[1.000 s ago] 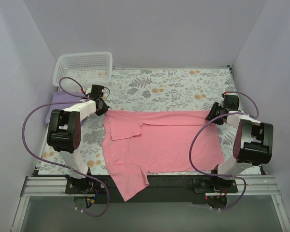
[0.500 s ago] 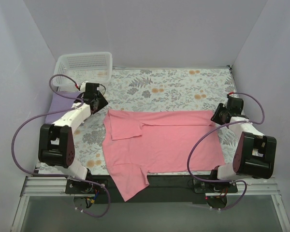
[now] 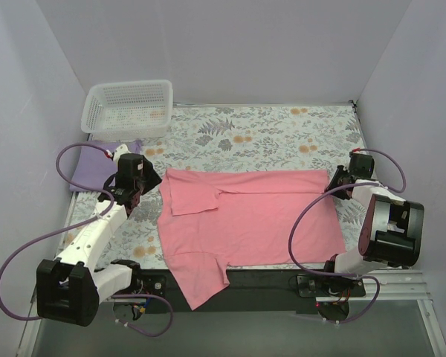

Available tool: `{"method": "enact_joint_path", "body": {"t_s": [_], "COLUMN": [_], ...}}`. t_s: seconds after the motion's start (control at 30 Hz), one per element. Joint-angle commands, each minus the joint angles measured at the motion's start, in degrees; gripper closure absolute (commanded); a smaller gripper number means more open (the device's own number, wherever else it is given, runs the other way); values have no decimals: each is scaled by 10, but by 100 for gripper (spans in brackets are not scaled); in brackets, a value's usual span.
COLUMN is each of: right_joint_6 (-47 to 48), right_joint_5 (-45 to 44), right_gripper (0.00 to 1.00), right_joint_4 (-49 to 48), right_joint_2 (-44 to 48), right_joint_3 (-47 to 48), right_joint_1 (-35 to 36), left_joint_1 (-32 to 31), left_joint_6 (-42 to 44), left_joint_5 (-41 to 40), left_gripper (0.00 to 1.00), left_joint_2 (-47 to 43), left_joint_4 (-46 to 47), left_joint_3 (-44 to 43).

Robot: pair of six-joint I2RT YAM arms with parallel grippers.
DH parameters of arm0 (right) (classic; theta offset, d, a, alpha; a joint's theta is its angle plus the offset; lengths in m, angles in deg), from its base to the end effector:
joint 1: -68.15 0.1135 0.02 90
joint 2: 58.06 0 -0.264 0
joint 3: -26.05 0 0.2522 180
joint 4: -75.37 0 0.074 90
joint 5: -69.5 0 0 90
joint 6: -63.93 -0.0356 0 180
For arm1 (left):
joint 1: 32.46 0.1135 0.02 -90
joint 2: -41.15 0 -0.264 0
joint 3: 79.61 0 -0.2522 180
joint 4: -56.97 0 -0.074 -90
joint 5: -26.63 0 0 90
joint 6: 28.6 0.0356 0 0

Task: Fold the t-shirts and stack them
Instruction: Fold the tshirt

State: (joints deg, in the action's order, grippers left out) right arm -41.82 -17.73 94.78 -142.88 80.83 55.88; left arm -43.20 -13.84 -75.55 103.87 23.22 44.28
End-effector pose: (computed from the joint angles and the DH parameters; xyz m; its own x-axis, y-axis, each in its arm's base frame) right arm 0.2796 -0.0590 0.1669 -0.6653 0.4222 -0.6157 0.3763 0.9020 0.2118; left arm 0.2298 -0.0359 0.2486 -0.1855 -0.9269 -0.3263 -0.6091 0.3690 -0.7020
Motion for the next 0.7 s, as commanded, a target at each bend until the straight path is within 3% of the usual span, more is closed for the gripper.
{"method": "enact_joint_path", "body": {"t_s": [0.0,0.17,0.2,0.67], "right_joint_6": [-2,0,2,20], "right_joint_5": [11,6,-2,-25], "right_gripper": [71,78,83,97], "right_joint_4": [-20,-18,-16,16], "right_joint_2": [-18,-11,-2,29], "right_joint_3": [6,5,4,23], "right_joint_1": [-3,-2,-3,-2], "left_joint_1": [-3,-4,-4,-4], "left_joint_6": [13,12,12,15], "left_joint_5": [2,18,19,18], "left_gripper": [51,51,51,51], "left_joint_2": [-9,1,1,-8], "left_joint_4": [0,1,0,0], "left_joint_3": [19,13,12,17]}}
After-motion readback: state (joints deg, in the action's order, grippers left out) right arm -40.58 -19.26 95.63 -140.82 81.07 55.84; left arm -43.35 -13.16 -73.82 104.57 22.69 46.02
